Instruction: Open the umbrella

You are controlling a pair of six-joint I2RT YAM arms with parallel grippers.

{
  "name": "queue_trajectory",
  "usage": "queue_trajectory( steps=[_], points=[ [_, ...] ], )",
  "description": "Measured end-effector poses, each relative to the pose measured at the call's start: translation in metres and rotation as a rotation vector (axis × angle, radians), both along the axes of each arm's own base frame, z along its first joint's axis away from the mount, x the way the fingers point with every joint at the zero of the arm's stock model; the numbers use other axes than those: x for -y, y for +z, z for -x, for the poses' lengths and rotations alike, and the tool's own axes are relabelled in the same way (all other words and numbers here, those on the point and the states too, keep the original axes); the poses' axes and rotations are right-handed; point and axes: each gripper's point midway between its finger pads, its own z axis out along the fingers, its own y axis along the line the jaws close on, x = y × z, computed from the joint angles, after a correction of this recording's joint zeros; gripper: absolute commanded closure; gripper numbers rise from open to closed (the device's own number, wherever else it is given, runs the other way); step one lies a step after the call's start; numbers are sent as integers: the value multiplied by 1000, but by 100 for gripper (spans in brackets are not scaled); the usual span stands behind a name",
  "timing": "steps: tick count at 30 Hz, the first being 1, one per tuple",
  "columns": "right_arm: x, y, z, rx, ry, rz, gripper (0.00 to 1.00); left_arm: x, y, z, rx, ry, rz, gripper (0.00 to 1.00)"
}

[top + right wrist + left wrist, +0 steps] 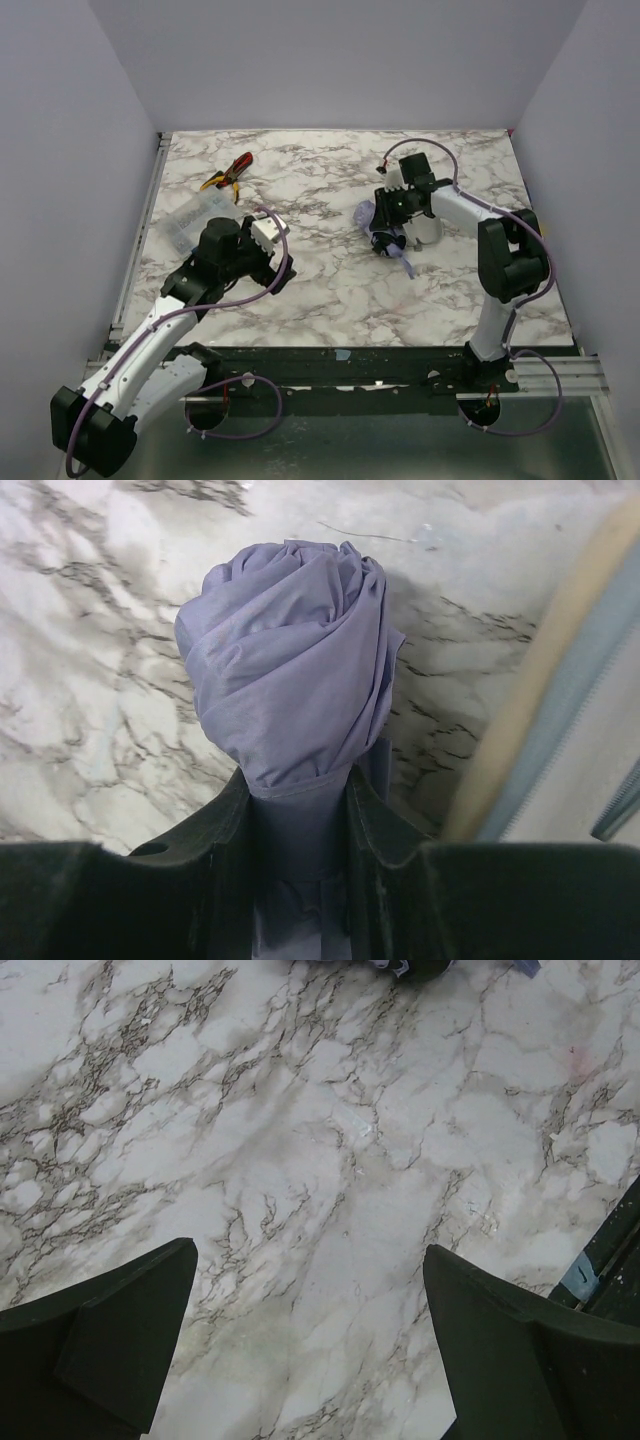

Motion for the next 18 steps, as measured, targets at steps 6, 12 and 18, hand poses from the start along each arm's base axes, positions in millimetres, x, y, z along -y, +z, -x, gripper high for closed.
queue_trajectory(
  steps=[6, 12, 18],
  points=[
    [42, -10, -18, 17, -73, 49, 100, -2, 1, 1, 3, 6, -1, 1],
    [110, -19, -42, 54, -142, 96, 100, -2, 0, -1, -1, -4, -18, 2],
    [116, -11, -46, 68, -57, 78, 100, 2, 9, -5, 18, -58, -23, 1]
  ],
)
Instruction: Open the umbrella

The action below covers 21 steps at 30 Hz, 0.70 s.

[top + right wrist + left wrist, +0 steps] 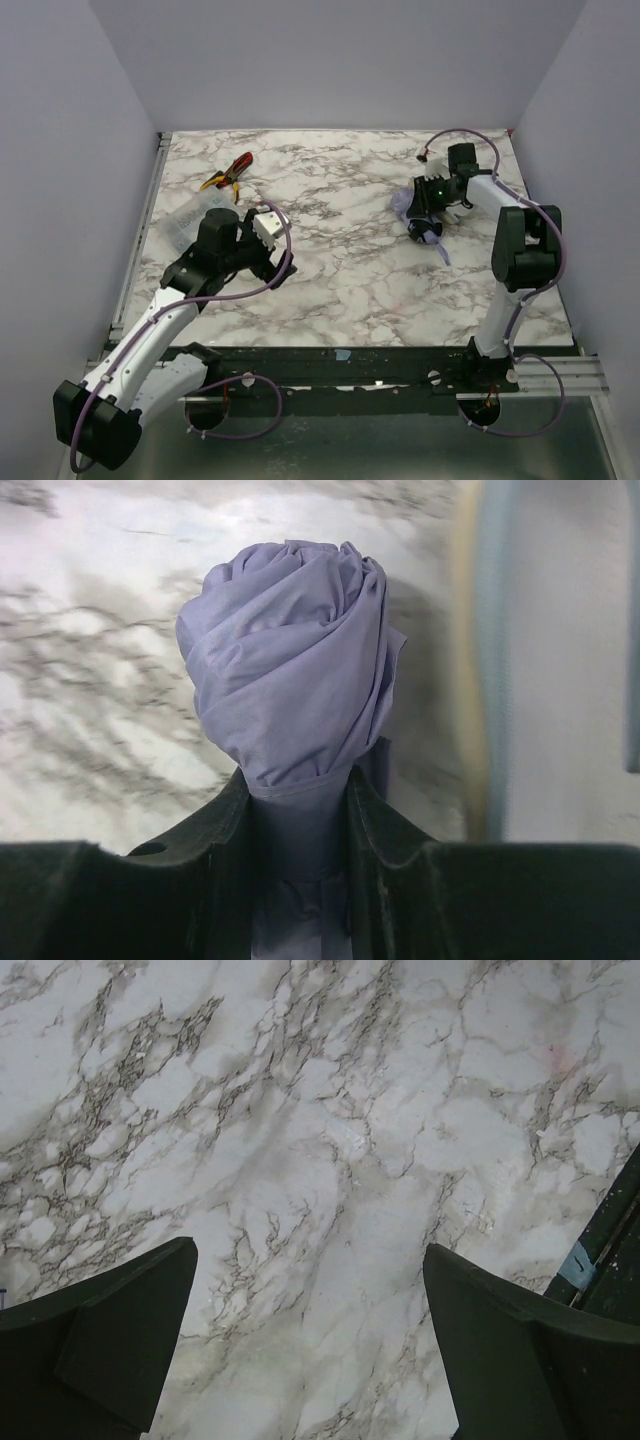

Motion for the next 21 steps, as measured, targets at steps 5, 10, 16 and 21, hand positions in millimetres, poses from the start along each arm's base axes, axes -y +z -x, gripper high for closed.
queue_trajectory(
  steps=[5, 10, 16, 21],
  points=[
    [-35, 35, 9, -19, 54, -210, 100, 9, 24, 1, 43, -70, 43, 2],
    [-63, 121, 0, 69, -77, -449, 100, 19, 56, -4, 60, -74, 112, 7],
    [-86, 234, -15, 171, -264, -709, 100, 36, 82, -20, 13, -39, 233, 12],
    [-118, 252, -12, 109, -307, -830, 100, 60, 86, -31, -67, -66, 351, 12]
  ],
)
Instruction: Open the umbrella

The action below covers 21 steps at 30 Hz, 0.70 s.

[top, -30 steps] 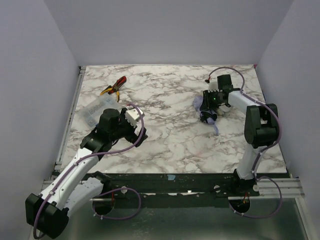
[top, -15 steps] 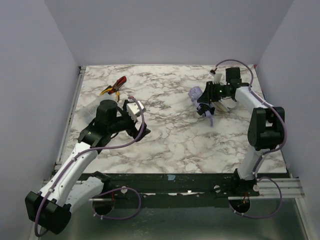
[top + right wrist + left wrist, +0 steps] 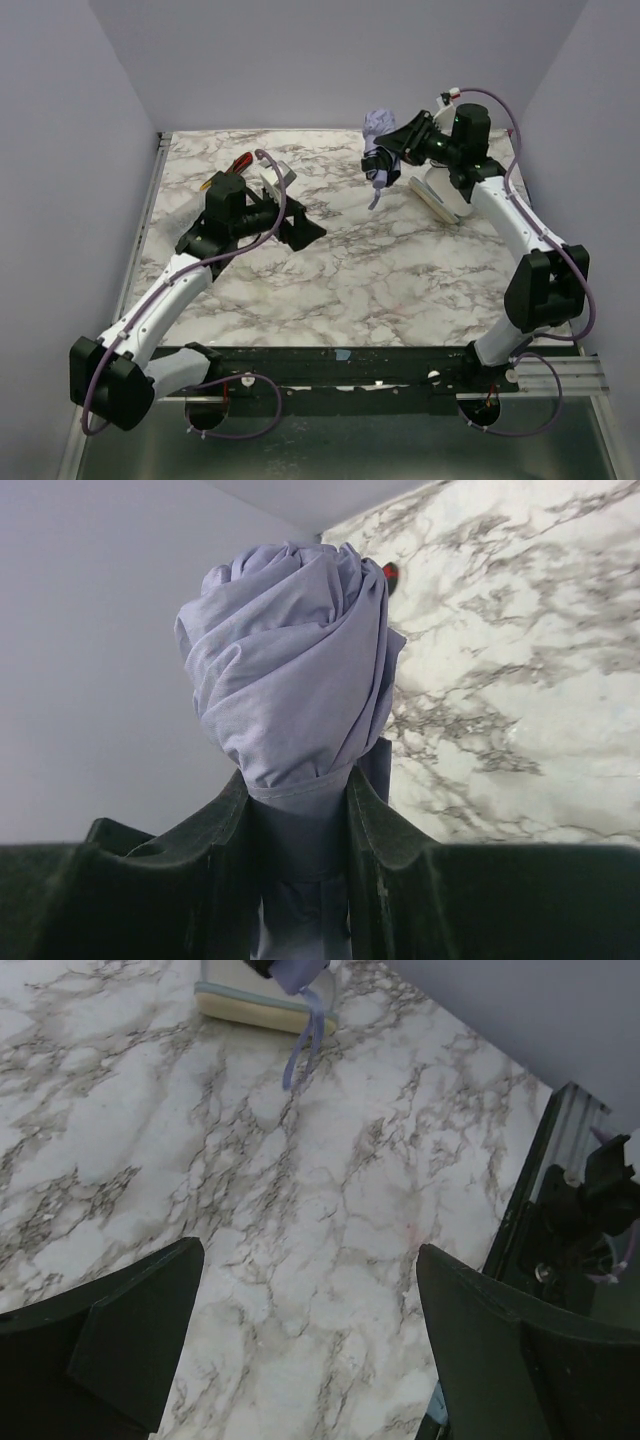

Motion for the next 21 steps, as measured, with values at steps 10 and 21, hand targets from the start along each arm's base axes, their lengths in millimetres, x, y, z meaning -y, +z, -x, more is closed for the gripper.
queue_trajectory(
  steps=[10, 21],
  points=[
    [-66, -11, 29, -164, -51, -21, 100, 49, 0, -7, -215, -66, 188, 14],
    [-76, 15, 44, -189, -79, -72, 100, 64, 5, -15, -245, -2, 210, 29]
  ],
)
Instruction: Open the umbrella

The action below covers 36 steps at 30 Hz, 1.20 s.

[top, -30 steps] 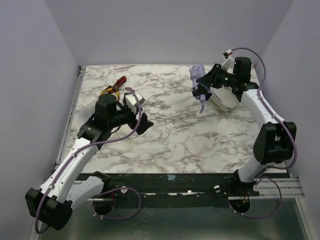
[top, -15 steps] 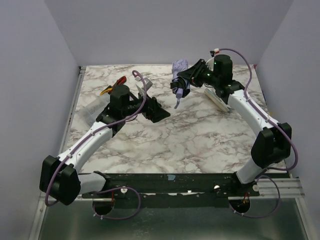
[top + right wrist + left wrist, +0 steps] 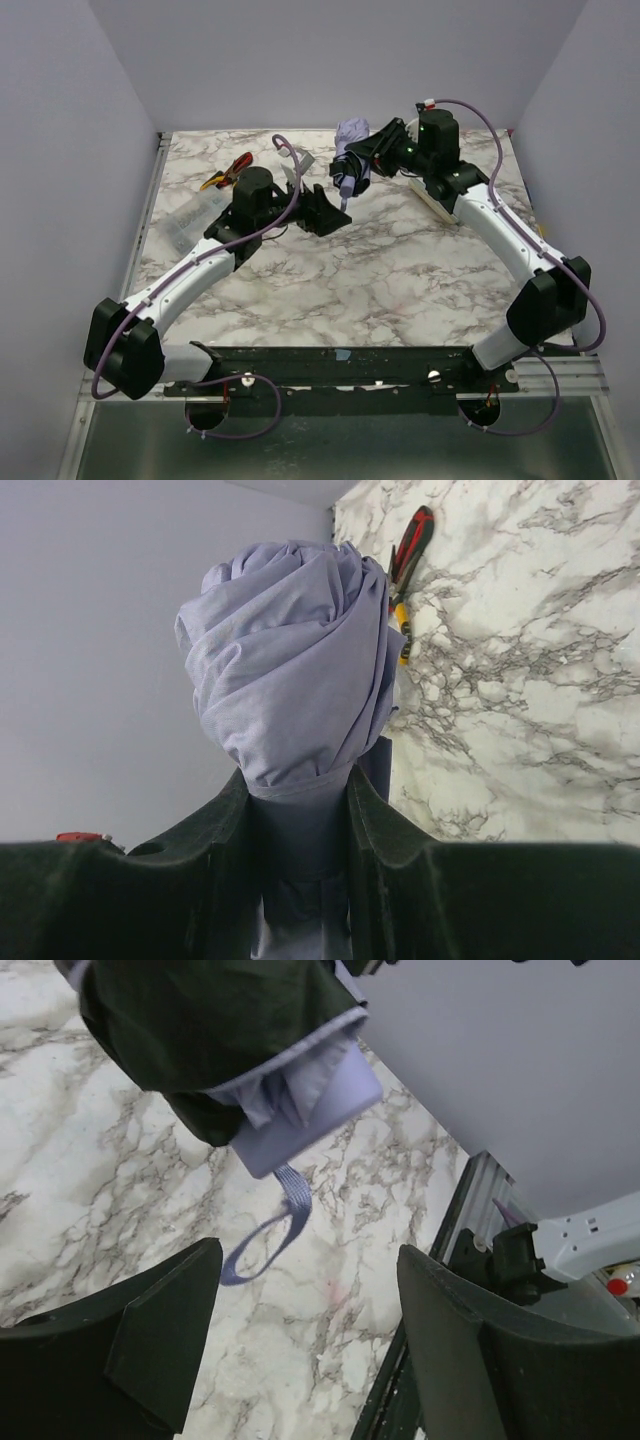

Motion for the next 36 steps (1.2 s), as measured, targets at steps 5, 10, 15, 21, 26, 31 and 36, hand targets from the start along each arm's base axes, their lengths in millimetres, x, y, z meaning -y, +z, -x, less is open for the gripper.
queue_trajectory(
  steps=[5, 10, 15, 21, 26, 31, 36],
  points=[
    [-1, 6, 6, -16, -9, -16, 100, 0, 7, -13, 35, 39, -20, 35],
    [-1, 6, 9, -39, -16, -25, 100, 3, 18, -19, 74, 51, -28, 85],
    [-2, 14, 9, -22, -18, -25, 100, 4, 11, -16, 88, 35, -56, 100],
    [-2, 17, 5, 23, -10, 1, 100, 6, 7, 16, 126, -20, -55, 100],
    [-1, 22, -9, 81, -15, 18, 100, 3, -6, 43, 137, -60, -60, 100],
    [3, 34, -22, 177, -33, 25, 100, -7, -18, 59, 157, -92, -92, 67],
    [1, 53, -24, 309, -6, 10, 100, -18, -8, 77, 232, -141, -120, 34]
  ],
)
